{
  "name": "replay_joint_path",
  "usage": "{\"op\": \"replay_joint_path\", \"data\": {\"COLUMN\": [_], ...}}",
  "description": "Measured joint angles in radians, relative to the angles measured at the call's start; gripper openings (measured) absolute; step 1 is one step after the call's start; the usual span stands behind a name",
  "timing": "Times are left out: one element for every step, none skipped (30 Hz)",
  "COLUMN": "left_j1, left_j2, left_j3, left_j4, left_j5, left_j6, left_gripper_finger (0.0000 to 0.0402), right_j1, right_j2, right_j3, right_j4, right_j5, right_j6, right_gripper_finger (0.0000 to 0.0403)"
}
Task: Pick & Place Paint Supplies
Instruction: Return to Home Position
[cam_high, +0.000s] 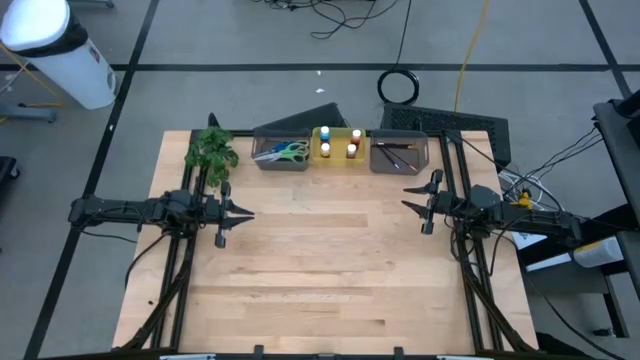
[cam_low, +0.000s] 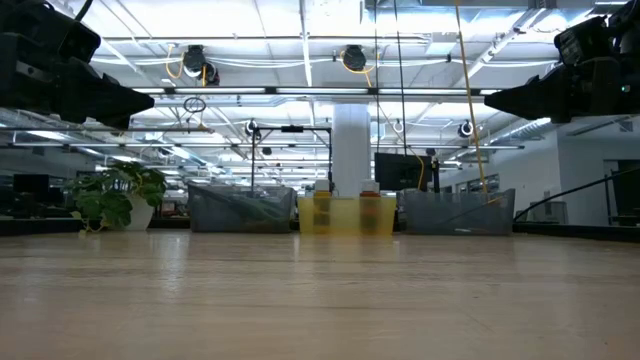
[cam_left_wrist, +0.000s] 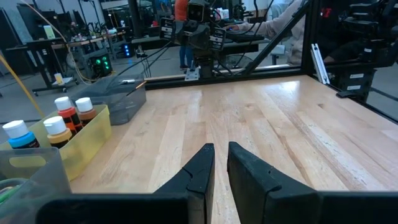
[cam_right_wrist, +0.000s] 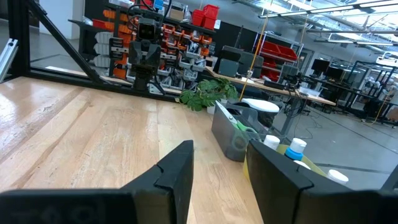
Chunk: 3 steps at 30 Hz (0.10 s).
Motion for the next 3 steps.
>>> {"op": "replay_joint_path", "data": {"left_j1": [0.0,0.0,0.0], "left_j2": [0.0,0.0,0.0], "left_j3": [0.0,0.0,0.0], "left_j4": [0.0,0.0,0.0], "left_j5": [0.0,0.0,0.0], "left_j6": [0.0,0.0,0.0], "left_gripper_finger": [0.0058,0.0058,0.0058], "right_j1": [0.0,0.0,0.0], "right_j2": [0.0,0.0,0.0], "right_j3": [0.0,0.0,0.0], "right_j4": [0.0,0.0,0.0], "right_j5": [0.0,0.0,0.0], "right_j6": [0.0,0.0,0.0], "right_gripper_finger": [0.0139,0.0139,0.0139]}}
